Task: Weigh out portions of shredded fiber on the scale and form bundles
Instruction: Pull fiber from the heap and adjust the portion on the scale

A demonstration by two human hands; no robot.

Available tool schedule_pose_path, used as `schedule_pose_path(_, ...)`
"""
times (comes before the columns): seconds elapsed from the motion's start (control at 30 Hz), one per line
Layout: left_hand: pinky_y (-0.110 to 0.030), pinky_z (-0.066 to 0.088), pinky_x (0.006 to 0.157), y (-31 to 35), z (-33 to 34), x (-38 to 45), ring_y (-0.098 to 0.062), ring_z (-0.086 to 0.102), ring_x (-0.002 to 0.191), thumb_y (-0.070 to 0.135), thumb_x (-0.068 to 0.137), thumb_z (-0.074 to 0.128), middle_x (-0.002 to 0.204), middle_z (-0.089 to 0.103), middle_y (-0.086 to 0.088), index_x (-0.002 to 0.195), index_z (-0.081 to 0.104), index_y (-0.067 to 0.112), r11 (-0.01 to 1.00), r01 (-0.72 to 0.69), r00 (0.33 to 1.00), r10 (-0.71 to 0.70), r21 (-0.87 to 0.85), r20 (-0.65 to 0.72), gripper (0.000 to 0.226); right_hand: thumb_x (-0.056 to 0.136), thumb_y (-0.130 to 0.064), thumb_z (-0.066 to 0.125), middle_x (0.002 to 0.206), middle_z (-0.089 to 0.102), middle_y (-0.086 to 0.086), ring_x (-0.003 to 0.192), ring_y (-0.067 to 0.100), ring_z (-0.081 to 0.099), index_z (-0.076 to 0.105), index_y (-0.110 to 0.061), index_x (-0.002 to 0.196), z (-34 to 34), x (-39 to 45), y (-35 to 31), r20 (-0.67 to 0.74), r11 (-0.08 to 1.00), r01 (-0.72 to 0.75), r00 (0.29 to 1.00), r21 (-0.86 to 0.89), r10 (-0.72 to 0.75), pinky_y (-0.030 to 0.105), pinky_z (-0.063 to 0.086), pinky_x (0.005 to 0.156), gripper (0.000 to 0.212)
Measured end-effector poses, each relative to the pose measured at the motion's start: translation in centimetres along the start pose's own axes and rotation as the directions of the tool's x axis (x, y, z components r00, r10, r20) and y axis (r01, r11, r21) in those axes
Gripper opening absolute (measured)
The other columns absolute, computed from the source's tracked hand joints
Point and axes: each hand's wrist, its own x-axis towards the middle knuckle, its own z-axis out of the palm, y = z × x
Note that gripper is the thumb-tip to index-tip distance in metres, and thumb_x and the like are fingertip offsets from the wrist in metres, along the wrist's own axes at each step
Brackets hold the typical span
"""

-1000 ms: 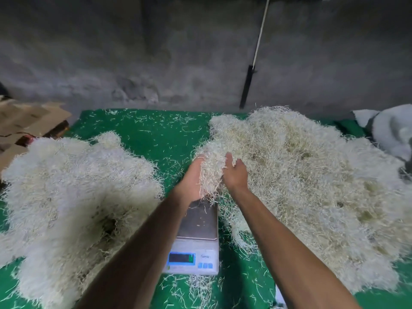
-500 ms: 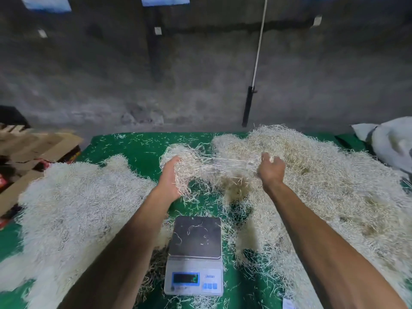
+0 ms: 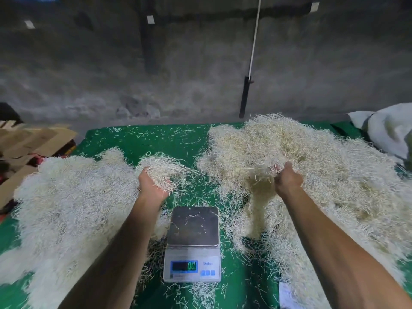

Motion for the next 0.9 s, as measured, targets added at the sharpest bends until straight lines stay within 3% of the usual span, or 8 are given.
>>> schedule_pose_path(0.17,-0.046,0.052,0.095,-2.7,-0.2,-1.1,-0.036,0.054,0.127,0.038,0.101,0.047,0.144,0.054,-0.016,0.141,0.053,0.015,0.991,0.114,0.992,-0.118,0.074,0.049,0.046,0.109,-0.025,0.044,0.140,0.056,0.027,0.112,0.034,0.062,0.060,-0.003,0.119,0.6,-0.5,2.6,0.325,0.937,0.160,0.944,-0.309,-0.054,0.051,0.052,0.104,0.028)
schedule_pose_path(0.23,-0.049,0.052,0.098,-3.3,-0.1,-1.4,-0.038,0.051,0.131,0.032,0.104,0.046,0.150,0.048,-0.015,0.145,0.049,0.018,0.978,0.096,0.992,-0.109,0.183,0.063,0.044,0.108,-0.023,0.048,0.138,0.060,0.021,0.107,0.034,0.065,0.059,-0.006,0.134,0.8,-0.7,3.7,0.392,0.674,0.440,0.889,-0.594,-0.235,0.049,0.056,0.096,0.033)
schedule_pose_path(0.33,-0.050,0.054,0.099,-4.9,-1.8,-1.3,-0.032,0.057,0.121,0.014,0.097,0.062,0.144,0.048,-0.011,0.152,0.040,0.027,0.911,-0.074,0.990,0.017,0.406,0.143,0.061,0.106,-0.021,0.052,0.108,0.073,0.013,0.075,0.016,0.063,0.068,-0.019,0.109,0.8,-2.7,5.0,0.508,0.406,0.688,0.722,-0.601,-0.470,0.035,0.057,0.066,0.017)
schedule_pose_path(0.47,-0.024,0.054,0.098,-7.6,-3.6,-1.6,-0.016,0.046,0.131,-0.030,0.075,0.046,0.152,0.037,0.008,0.153,0.030,0.043,0.587,-0.436,0.860,0.047,0.682,0.509,0.108,0.096,-0.050,0.064,0.136,0.058,-0.001,0.101,0.016,0.071,0.053,-0.030,0.142,2.2,-7.2,8.2,0.785,0.679,0.604,0.616,-0.416,-0.067,0.050,0.057,0.097,0.051)
schedule_pose_path(0.57,-0.025,0.053,0.097,-8.3,-4.7,-2.7,-0.012,0.061,0.123,-0.008,0.086,0.066,0.135,0.059,-0.010,0.150,0.039,0.014,0.545,-0.588,0.740,0.064,0.598,0.669,0.073,0.087,-0.050,0.074,0.145,0.045,-0.009,0.122,0.015,0.058,0.032,-0.032,0.157,3.4,-9.4,11.9,0.844,0.704,0.544,0.514,-0.457,0.151,0.038,0.053,0.101,0.084)
schedule_pose_path(0.67,-0.024,0.059,0.068,-8.8,-5.7,-2.2,-0.012,0.071,0.087,-0.009,0.091,0.066,0.108,0.064,-0.006,0.123,0.050,0.010,0.756,-0.352,0.842,-0.002,0.551,0.540,0.041,0.098,-0.016,0.067,0.124,0.067,0.013,0.080,0.017,0.062,0.052,-0.013,0.142,3.9,-9.9,14.8,0.788,0.668,0.560,0.612,-0.490,0.065,0.030,0.055,0.071,0.047)
schedule_pose_path(0.77,-0.037,0.061,0.073,-8.9,-7.4,-1.5,-0.020,0.068,0.085,0.025,0.095,0.068,0.106,0.065,-0.007,0.127,0.059,0.004,0.797,-0.081,0.977,-0.057,0.598,0.208,0.039,0.100,-0.013,0.063,0.098,0.067,0.007,0.059,0.012,0.054,0.056,-0.015,0.138,3.7,-9.5,16.1,0.748,0.630,0.628,0.654,-0.457,-0.109,0.028,0.053,0.054,0.039)
schedule_pose_path(0.9,-0.045,0.059,0.084,-10.0,-10.1,-0.9,-0.035,0.069,0.101,0.045,0.088,0.074,0.121,0.066,-0.024,0.136,0.053,-0.003,0.524,-0.138,0.987,0.147,0.841,0.070,0.071,0.102,-0.018,0.061,0.110,0.069,0.006,0.077,0.014,0.068,0.062,-0.022,0.133,2.1,-8.8,17.8,0.770,0.537,0.690,0.629,-0.486,-0.111,0.035,0.062,0.072,0.031)
